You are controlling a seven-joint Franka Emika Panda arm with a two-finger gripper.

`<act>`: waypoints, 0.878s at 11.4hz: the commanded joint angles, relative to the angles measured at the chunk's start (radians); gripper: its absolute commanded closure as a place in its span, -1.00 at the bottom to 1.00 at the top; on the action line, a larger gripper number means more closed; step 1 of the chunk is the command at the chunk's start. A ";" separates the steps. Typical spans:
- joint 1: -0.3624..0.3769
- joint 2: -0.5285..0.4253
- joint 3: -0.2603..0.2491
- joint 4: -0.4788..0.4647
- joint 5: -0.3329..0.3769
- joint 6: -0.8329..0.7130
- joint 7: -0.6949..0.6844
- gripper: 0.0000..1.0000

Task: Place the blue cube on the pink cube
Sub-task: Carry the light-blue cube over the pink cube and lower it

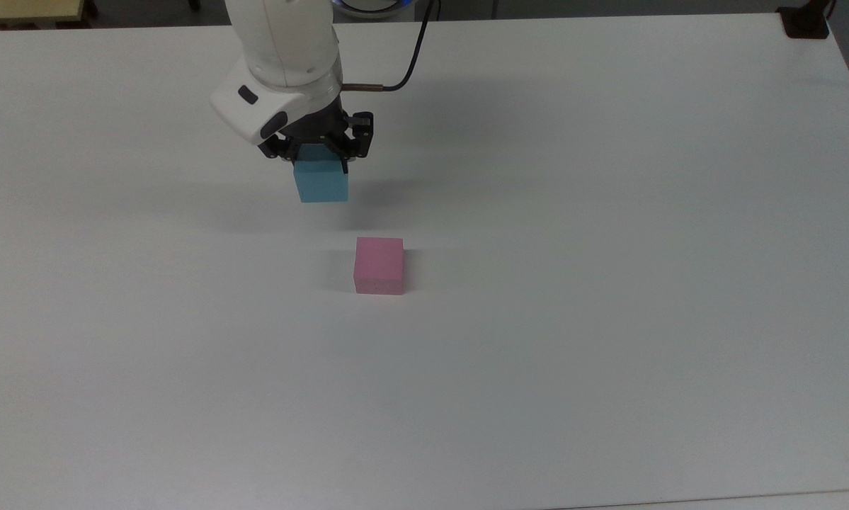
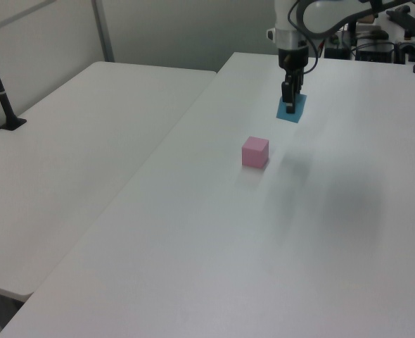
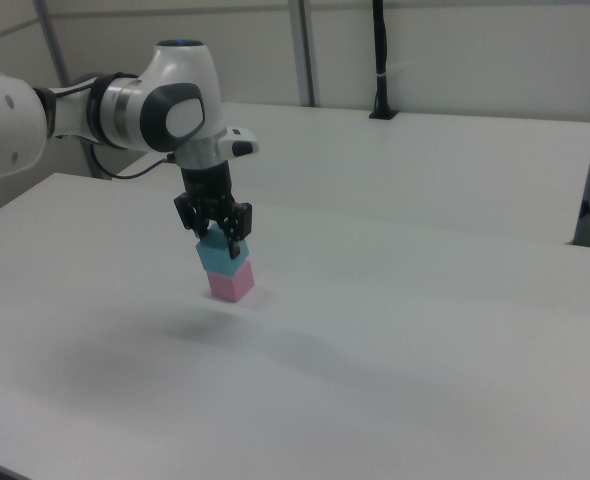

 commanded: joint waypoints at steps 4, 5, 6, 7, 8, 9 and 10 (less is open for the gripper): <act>0.076 0.176 -0.001 0.208 -0.008 -0.014 0.109 0.06; 0.086 0.204 -0.001 0.239 -0.008 -0.014 0.115 0.06; 0.096 0.220 -0.001 0.246 -0.009 -0.012 0.124 0.06; 0.109 0.226 -0.003 0.247 -0.014 -0.002 0.132 0.06; 0.112 0.239 -0.001 0.247 -0.016 0.023 0.149 0.06; 0.113 0.253 -0.003 0.247 -0.017 0.037 0.165 0.06; 0.113 0.258 -0.003 0.247 -0.019 0.052 0.167 0.06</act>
